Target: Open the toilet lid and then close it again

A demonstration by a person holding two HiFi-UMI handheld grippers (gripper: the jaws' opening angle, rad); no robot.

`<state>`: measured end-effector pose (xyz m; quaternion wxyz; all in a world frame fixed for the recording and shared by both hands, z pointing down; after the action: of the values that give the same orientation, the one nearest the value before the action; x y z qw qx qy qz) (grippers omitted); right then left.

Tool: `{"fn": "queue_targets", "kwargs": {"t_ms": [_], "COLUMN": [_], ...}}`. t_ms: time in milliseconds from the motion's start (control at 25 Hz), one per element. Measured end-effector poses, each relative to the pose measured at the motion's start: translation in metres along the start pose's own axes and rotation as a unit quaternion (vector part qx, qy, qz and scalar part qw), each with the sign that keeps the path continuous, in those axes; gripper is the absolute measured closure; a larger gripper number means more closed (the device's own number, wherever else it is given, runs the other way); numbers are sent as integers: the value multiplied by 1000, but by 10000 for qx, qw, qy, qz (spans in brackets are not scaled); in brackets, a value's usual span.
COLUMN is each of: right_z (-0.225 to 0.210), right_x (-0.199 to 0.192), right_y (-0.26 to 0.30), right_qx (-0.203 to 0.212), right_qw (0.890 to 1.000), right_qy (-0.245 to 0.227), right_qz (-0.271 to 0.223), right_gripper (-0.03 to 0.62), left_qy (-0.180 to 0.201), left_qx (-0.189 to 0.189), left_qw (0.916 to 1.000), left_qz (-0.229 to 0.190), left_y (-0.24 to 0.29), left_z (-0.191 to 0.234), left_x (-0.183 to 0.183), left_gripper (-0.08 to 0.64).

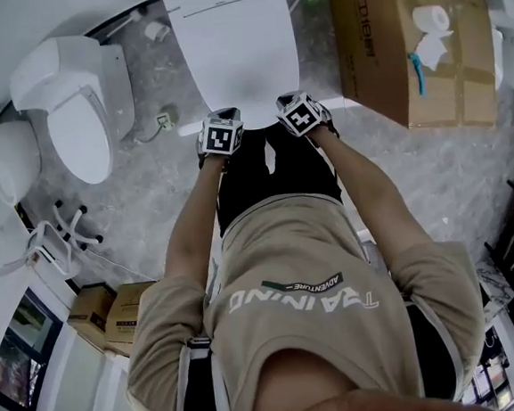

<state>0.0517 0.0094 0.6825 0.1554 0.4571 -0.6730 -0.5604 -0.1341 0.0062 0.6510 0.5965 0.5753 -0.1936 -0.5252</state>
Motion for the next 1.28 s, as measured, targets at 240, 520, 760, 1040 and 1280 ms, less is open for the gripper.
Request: {"fn": "queue_targets", "kwargs": {"t_ms": [240, 520, 760, 1040, 1280], "right_z": [8, 15, 27, 47, 65], "right_x": [61, 114, 166, 199, 218], "right_y": [-48, -115, -187, -260, -325], "right_qx": [-404, -431, -488, -1079, -1240], "right_qw": [9960, 9861, 9635, 9331, 8965], "right_qy": [-176, -524, -513, -1279, -1302], "right_qz": [-781, -1519, -2582, -3183, -4050], "right_gripper": [578, 578, 578, 578, 578], "left_qy": [74, 121, 271, 880, 1330], "left_qx": [341, 554, 493, 802, 905], "left_qw": [9981, 9858, 9656, 9293, 8909], "left_qz": [-514, -1578, -2538, -3497, -4248], "left_y": [-48, -112, -169, -239, -301], "left_z": [12, 7, 2, -15, -37], "left_x": [37, 111, 162, 211, 238], "left_gripper": [557, 557, 557, 557, 557]}}
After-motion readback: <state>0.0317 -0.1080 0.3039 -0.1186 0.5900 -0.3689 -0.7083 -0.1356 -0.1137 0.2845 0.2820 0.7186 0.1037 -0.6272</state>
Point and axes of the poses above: the fingertips, and each gripper's own axes: y forward along the fingers, z to its left, x out of its top, the point moved 9 cm from there along -y, backward along the fingers, and after that the axes turned 2 degrees about x, right-handed, at the moved point
